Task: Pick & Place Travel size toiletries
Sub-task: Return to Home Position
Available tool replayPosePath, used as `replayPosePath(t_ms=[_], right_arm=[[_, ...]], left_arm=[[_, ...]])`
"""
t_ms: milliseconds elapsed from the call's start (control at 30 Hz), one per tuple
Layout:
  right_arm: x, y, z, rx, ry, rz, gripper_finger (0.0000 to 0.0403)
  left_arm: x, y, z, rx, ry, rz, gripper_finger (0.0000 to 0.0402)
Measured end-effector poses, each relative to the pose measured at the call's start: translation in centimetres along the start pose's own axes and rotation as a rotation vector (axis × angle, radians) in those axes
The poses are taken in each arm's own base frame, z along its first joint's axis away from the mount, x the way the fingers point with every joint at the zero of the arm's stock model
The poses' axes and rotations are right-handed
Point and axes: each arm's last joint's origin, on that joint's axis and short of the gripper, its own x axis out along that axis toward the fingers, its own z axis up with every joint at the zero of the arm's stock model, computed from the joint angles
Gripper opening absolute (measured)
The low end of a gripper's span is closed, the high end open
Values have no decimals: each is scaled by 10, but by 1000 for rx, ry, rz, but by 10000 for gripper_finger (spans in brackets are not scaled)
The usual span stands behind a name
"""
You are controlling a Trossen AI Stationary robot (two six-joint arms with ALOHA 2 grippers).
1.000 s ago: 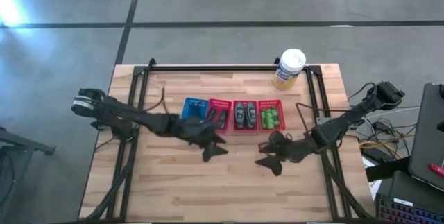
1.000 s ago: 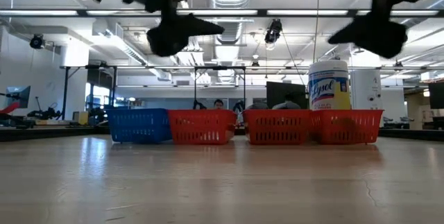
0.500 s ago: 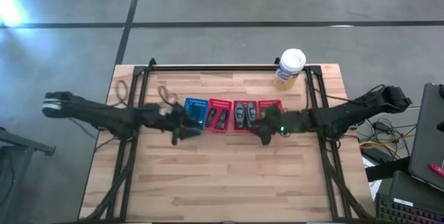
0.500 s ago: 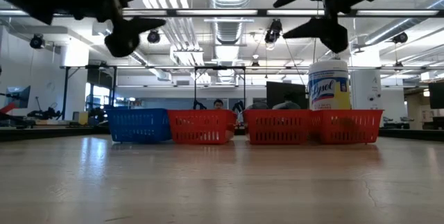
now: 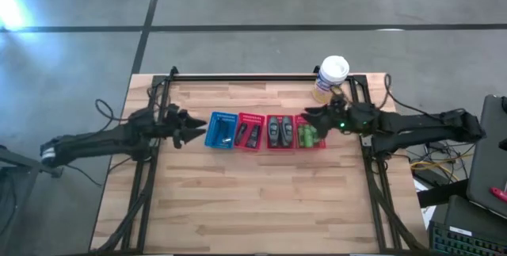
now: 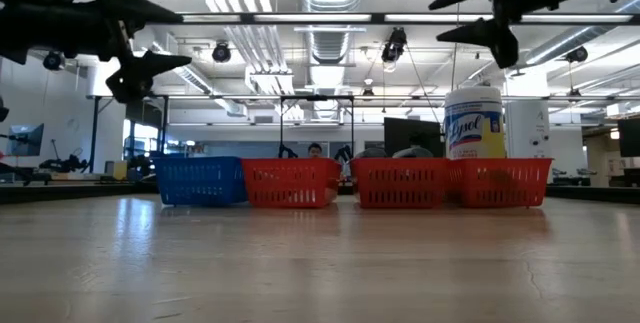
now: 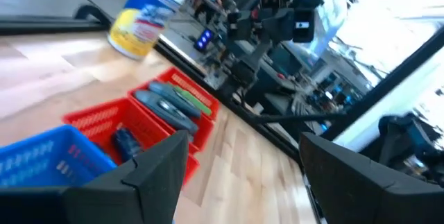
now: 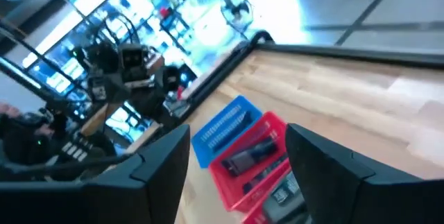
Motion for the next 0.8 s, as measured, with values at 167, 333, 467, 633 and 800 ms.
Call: replayPosePath(t_ms=[167,333,467,633,800], right_arm=[[-19,-21,-13,-7,-16,19,225],[-26,-50,-39,44,4,-24,222],[-30,-69,-56,125,-10,-66,219],[-33,-86,-74,214,20,-72,225],[-33,-102,-91,297,57,-112,239]], left_arm=[[-8,4,-3,-11,-4,26,280],[-12,10,-12,-52,54,64,280],[-13,16,-20,-59,57,82,280],[-12,26,-32,-132,97,120,280],[-12,34,-42,-135,113,143,280]])
